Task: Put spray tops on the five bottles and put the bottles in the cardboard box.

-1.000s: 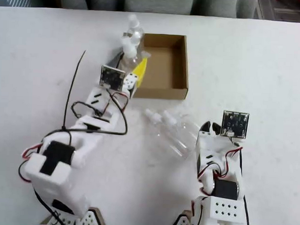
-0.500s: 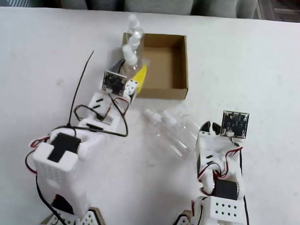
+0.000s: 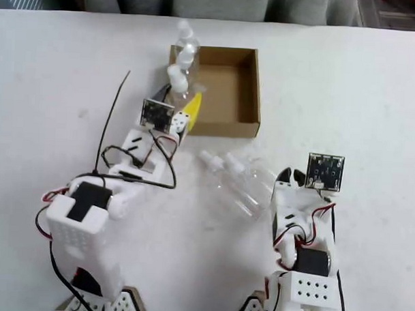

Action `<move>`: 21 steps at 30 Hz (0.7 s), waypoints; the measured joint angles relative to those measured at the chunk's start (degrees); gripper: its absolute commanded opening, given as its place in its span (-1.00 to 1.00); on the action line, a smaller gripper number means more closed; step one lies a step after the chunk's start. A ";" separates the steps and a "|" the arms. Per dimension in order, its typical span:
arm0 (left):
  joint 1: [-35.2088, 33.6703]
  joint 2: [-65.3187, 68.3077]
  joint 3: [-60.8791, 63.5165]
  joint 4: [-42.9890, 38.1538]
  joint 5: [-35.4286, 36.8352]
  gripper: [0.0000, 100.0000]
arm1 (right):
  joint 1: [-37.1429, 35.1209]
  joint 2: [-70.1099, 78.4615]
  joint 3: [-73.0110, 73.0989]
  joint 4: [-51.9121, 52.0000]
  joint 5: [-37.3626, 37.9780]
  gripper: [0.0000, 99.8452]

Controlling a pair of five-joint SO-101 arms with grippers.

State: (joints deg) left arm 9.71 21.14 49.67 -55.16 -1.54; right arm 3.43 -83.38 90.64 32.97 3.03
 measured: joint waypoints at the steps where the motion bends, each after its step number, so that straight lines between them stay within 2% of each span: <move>1: 0.00 0.00 0.00 0.00 0.00 -0.71 | 0.00 0.00 0.00 0.00 0.00 -0.95; 4: 0.00 0.00 0.53 0.00 0.00 -0.62 | 0.00 0.00 0.00 0.00 0.00 -0.95; 19: -0.26 -0.09 1.05 -0.44 0.09 -0.61 | 0.00 0.00 0.00 0.00 0.00 -0.95; 21: -0.26 -0.09 1.05 -0.44 0.09 -0.56 | 0.00 0.00 0.00 0.00 0.00 -0.95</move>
State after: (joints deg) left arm 9.45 21.05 50.73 -55.60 -1.45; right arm 3.43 -83.38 90.64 32.97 3.03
